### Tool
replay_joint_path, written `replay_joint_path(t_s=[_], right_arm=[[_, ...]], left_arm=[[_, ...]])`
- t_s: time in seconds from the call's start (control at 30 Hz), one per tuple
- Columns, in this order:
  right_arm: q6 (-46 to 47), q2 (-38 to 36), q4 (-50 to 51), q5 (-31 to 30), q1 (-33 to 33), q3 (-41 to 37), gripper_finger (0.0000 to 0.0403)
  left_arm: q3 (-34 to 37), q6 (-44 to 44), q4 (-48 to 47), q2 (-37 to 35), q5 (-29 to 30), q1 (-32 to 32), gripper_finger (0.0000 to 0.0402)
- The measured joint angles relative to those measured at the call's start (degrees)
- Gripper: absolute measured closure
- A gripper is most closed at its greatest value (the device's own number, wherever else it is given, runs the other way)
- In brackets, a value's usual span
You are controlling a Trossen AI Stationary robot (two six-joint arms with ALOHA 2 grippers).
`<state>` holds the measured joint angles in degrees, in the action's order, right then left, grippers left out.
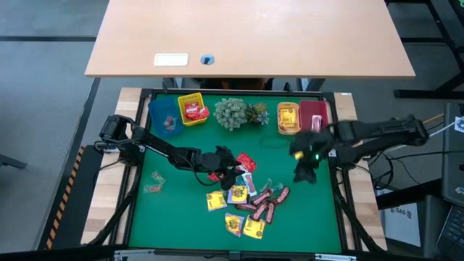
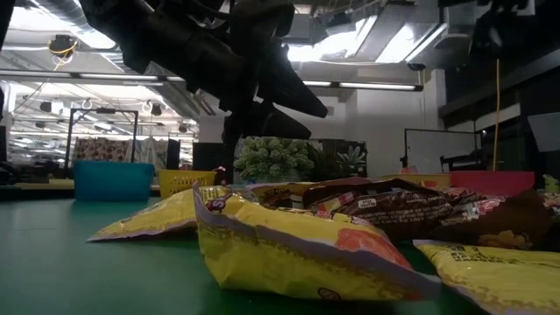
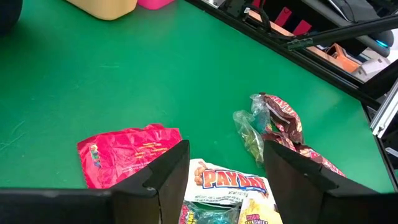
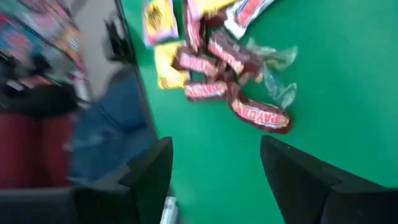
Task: Sort candy
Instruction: Put the brown chocolate into the red bin
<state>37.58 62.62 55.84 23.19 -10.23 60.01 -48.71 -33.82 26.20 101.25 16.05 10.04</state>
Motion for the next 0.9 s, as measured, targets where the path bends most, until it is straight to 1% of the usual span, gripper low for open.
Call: replay_joint_path(t_s=[0.07, 0.17, 0.3, 0.47, 0.63, 0.9], right_arm=[[2.19, 1.3, -0.48, -5.59, -5.28, -0.21, 0.0162], [6.11, 3.46, -0.77, -13.92, -11.32, -1.0, 0.0162], [7.46, 6.93, -0.74, -20.41, -16.93, -3.25, 0.0162], [7.01, 11.65, -0.76, -24.64, -20.53, -6.16, 0.0162], [5.18, 16.49, -2.08, -28.13, -21.41, -7.76, 0.0162], [-3.12, 23.71, -7.3, -28.03, -21.3, -8.02, 0.0162]], left_arm=[[0.0, 0.0, 0.0, 0.0, 0.0, 0.0, 0.0211], [0.0, 0.0, 0.02, 0.0, 0.0, 0.0, 0.0211], [0.0, 0.0, 0.02, 0.0, 0.04, 0.0, 0.0211], [0.0, 0.0, 0.04, 0.0, 0.07, 0.0, 0.0211], [0.0, 0.0, 0.25, 0.0, 0.07, 0.0, 0.0211], [0.0, 0.0, 0.44, 0.0, 1.79, -0.02, 0.0211]])
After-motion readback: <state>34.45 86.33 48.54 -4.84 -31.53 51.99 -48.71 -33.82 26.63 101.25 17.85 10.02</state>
